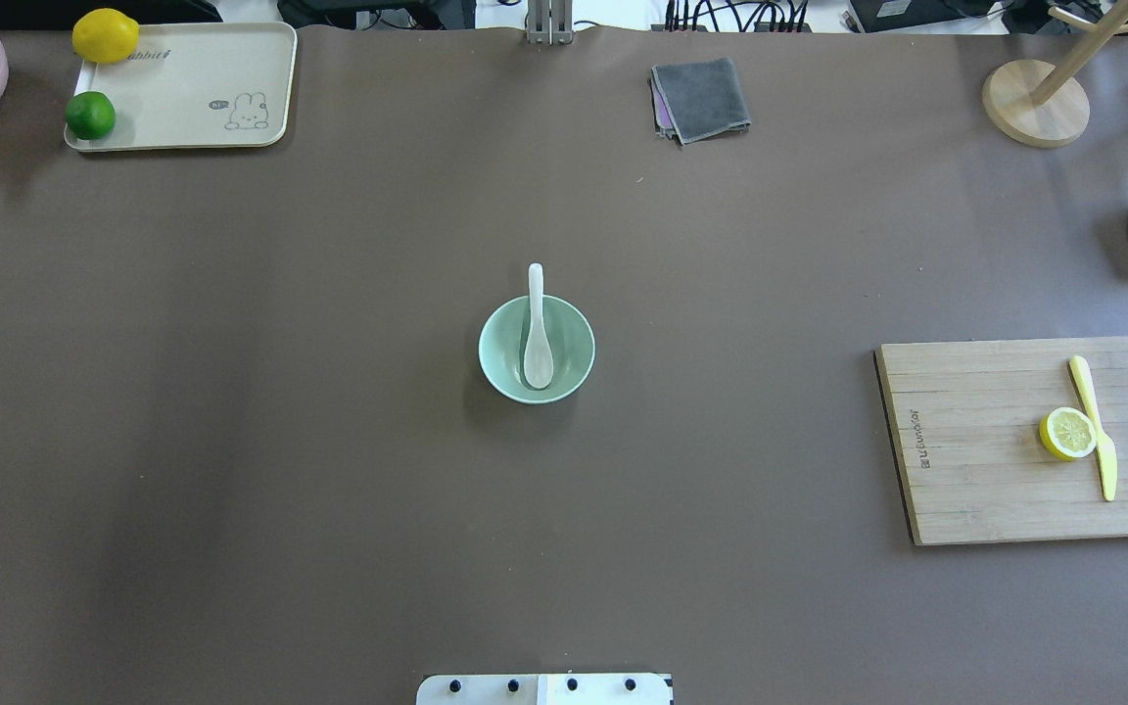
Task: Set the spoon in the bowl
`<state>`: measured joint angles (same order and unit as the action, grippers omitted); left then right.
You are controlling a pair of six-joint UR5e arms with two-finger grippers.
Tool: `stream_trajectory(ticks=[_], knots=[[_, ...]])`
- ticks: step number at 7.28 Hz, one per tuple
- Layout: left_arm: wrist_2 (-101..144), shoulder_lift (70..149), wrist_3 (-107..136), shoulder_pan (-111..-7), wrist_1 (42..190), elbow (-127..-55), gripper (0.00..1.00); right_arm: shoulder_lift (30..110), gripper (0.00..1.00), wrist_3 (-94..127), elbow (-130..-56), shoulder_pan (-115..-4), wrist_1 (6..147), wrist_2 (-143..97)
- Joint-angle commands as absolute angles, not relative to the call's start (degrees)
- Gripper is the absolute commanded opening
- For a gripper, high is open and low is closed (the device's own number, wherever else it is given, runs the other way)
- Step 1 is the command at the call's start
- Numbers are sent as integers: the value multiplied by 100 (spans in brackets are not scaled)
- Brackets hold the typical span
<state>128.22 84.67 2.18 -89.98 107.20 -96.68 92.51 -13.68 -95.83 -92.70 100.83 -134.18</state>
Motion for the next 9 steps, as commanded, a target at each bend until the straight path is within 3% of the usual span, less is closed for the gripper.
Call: stream_trajectory(ticks=[1,9], knots=[[12850,8455,237,-9009,10679,-9572,98,9273,100,-1336,-9580,-9316,10081,-13430],[13271,8613,1143,-8991,10626,-9694,98,9255,100,-1222,-9668,-9316,10081,-13438]])
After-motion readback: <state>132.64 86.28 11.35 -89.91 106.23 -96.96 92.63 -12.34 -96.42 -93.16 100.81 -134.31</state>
